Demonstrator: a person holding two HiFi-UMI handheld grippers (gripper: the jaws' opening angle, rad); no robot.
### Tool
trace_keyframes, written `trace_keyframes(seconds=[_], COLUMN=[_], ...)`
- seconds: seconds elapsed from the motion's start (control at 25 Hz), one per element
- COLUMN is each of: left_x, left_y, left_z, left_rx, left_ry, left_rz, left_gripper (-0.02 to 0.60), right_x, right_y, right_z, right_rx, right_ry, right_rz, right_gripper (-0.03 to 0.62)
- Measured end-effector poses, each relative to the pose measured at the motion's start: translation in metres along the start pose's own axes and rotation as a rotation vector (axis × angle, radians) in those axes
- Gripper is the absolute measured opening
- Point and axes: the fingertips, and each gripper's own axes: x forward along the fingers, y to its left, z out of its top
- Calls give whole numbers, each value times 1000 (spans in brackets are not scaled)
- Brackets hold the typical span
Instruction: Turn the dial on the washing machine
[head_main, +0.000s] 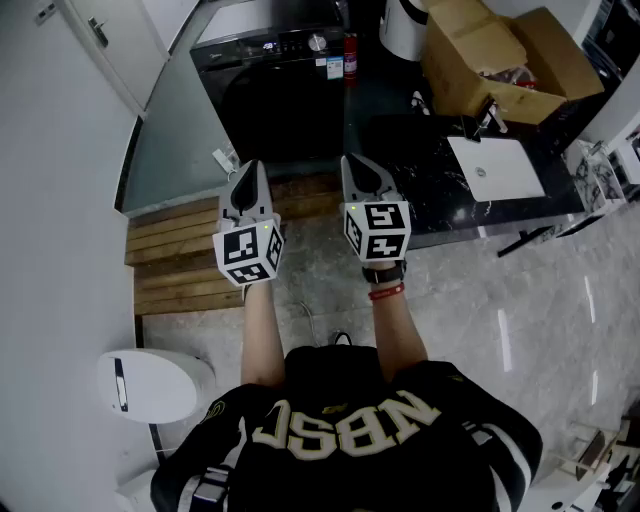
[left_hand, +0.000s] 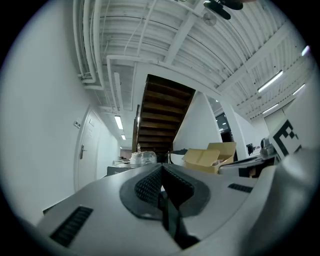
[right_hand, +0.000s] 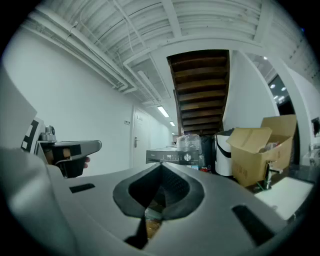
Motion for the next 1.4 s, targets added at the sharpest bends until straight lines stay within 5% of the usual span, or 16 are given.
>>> trace_keyframes(seconds=[0.68, 1.4], left_x=[32, 218], left_y=[-17, 78], left_z=[-57, -93], left_rx=[24, -13], left_ry=[100, 103], left_rz=[16, -28], left_gripper=[12, 12], right_x=[31, 237], right_y=[-34, -60], right_z=[-31, -10], right_rx=[24, -55], right_ry=[34, 56], right_rz=[-13, -44], right_gripper=[5, 3])
